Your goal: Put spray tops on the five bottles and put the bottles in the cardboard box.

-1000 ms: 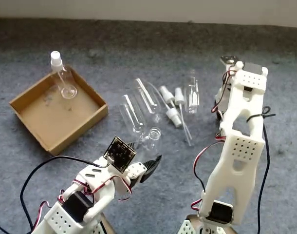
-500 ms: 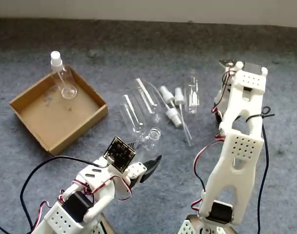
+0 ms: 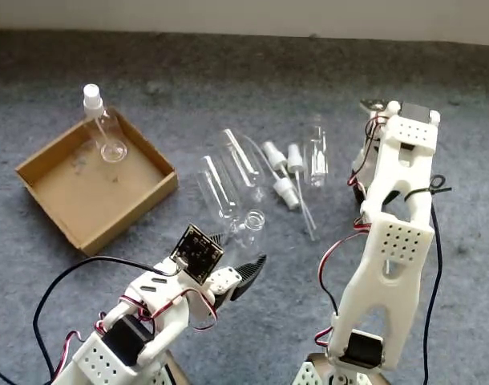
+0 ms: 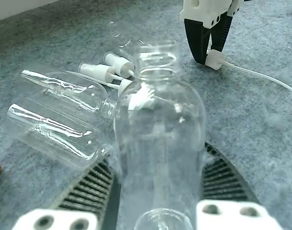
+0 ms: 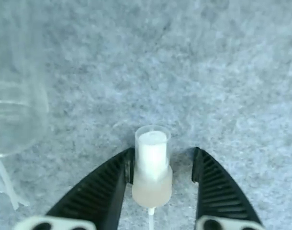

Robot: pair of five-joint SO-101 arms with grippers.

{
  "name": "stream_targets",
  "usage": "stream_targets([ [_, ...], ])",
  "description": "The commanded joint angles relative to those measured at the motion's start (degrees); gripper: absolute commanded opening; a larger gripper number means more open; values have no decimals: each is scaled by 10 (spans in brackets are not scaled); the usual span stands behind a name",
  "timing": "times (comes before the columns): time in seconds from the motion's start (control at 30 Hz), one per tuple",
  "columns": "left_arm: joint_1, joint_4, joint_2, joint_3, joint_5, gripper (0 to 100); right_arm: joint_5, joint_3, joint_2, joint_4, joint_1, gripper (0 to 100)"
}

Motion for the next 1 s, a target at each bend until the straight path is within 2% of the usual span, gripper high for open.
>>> stream_targets([
  [0.0, 6, 2, -3, 13, -4, 27, 1, -19, -75, 13, 2, 185],
  [0.1, 7, 2, -3, 13, -4, 27, -25, 29, -129, 13, 0, 185],
  [0.33, 7, 2, -3, 13, -4, 27, -25, 189, -243, 6, -26, 185],
  [0.6, 7, 15, -3, 13, -4, 27, -25, 322, -246, -97, -24, 185],
  [0.67, 7, 16, -3, 13, -4, 27, -23, 340, -246, -113, -23, 185],
  [0.8, 7, 16, -3, 13, -4, 27, 27, 344, -246, -123, -19, 184],
  [0.97, 7, 16, -3, 13, -4, 27, 27, 346, -246, -122, -10, 184],
])
